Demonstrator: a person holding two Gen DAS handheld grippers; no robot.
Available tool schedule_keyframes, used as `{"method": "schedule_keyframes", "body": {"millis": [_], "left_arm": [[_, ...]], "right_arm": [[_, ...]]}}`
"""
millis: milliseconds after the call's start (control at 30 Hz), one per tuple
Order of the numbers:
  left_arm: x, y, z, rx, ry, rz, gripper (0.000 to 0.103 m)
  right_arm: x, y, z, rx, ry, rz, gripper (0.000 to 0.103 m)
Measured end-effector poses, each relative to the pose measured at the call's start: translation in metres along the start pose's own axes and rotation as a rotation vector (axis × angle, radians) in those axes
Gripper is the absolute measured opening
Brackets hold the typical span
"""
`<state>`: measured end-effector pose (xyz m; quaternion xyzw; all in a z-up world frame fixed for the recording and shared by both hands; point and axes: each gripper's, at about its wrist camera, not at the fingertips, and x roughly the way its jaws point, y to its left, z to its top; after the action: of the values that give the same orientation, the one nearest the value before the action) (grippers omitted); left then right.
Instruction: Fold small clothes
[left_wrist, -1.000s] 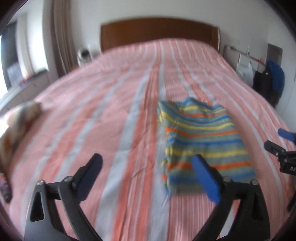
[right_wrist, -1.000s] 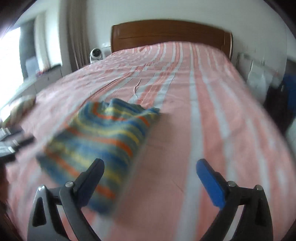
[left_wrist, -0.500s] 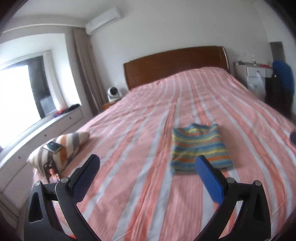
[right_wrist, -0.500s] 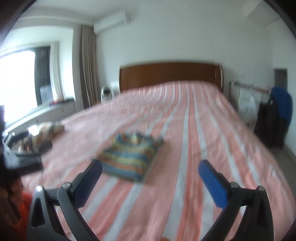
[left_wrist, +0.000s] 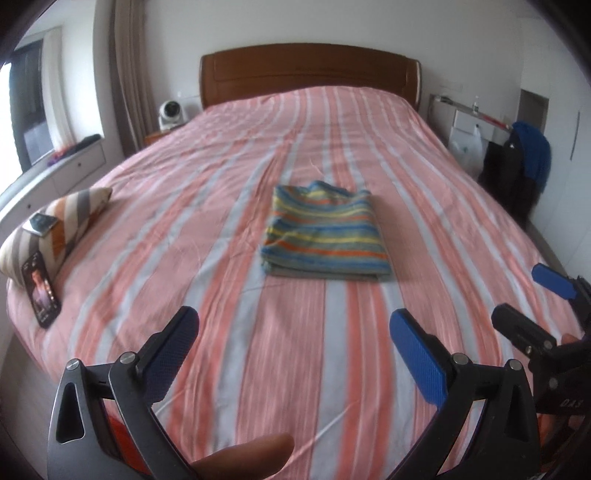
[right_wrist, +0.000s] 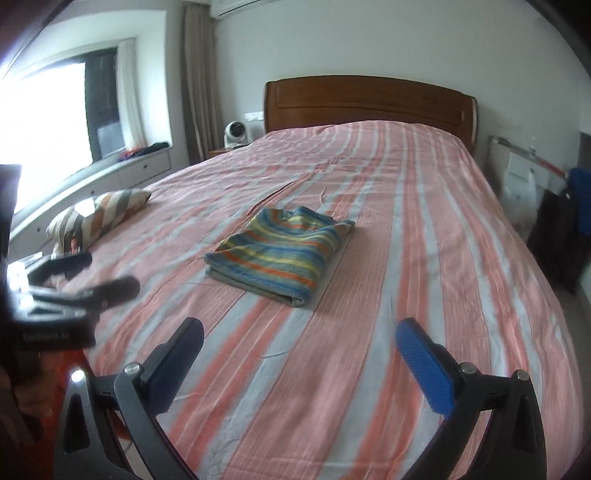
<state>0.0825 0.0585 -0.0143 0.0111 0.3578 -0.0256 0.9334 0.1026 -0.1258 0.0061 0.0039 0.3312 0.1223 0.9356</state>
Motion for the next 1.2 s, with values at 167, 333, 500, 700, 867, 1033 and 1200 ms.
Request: {"method": "schedule_keyframes", "body": {"millis": [167,333,500,700,867,1033,1200], "left_arm": [[-0.005,-0.005,-0.005,0.018,0.011,0.008,0.103],[-0.001,-0.009,-0.007,0.047,0.052,0.039,0.103],[-0.001,-0.008,-0.009,0.042,0.086,0.055,0.103],[-0.010,-0.011,-0.007,0.063,0.087,0.067,0.103],[-0.021,-0.013,-0.003,0.072,0.075,0.063,0.103],[-0.030,-0.008,0.000,0.055,0.064,0.060,0.103],[-0.031,-0.008,0.003,0.066,0.056,0.072,0.103]], "right_arm": [[0.004,0.000,0.000,0.024,0.059,0.046,0.103],[0.002,0.001,0.001,0.054,0.072,-0.009,0.103],[0.003,0.004,-0.001,0.041,0.079,-0.043,0.103],[-0.003,0.011,-0.001,0.016,0.096,-0.059,0.103],[-0.011,0.017,0.008,0.014,0.130,-0.034,0.103],[-0.021,0.018,0.016,0.012,0.136,-0.043,0.103],[-0.025,0.021,0.021,0.027,0.149,-0.046,0.103]]}}
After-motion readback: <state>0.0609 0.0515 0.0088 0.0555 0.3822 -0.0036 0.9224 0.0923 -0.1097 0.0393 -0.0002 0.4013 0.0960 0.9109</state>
